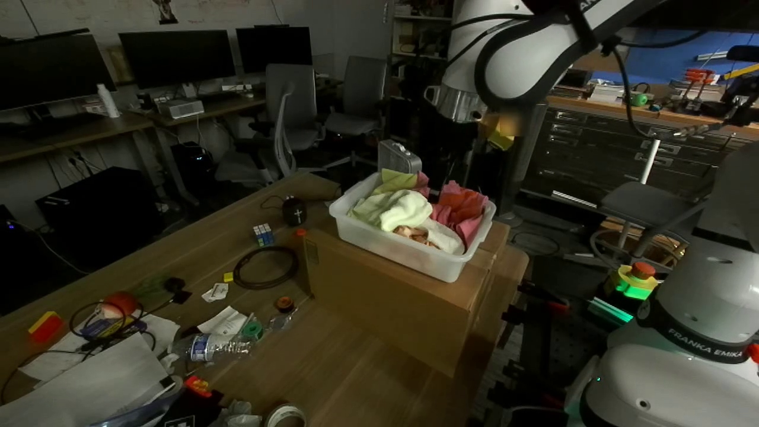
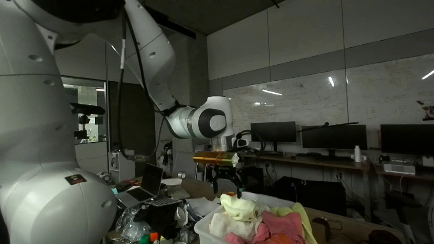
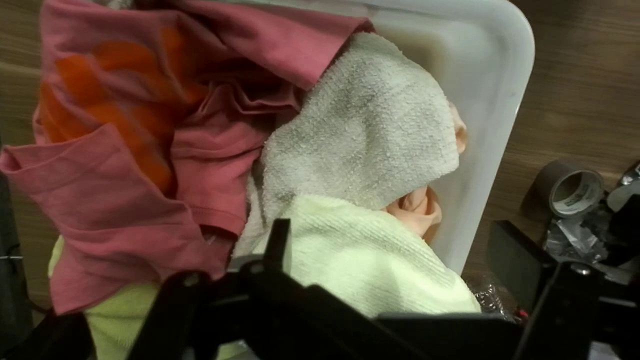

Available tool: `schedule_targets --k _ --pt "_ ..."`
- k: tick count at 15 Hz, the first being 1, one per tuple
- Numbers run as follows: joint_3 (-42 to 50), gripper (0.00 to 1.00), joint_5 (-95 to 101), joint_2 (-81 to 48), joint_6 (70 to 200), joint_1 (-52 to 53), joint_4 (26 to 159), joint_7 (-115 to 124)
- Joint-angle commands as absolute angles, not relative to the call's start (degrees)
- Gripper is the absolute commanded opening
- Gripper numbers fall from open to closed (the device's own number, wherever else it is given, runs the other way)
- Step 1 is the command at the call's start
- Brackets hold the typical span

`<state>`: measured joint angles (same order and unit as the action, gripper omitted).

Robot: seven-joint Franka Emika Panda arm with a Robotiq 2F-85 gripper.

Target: Remove the shirts from the basket.

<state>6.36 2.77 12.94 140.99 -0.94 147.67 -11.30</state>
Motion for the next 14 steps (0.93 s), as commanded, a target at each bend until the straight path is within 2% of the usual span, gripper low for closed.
schedule_targets --k 1,14 --pt "6.5 1.0 0.1 4.1 143.3 -1.1 142.8 -13.9" --pt "5.0 1.0 -2.0 -16.0 142.9 -7.9 131.0 -20.8"
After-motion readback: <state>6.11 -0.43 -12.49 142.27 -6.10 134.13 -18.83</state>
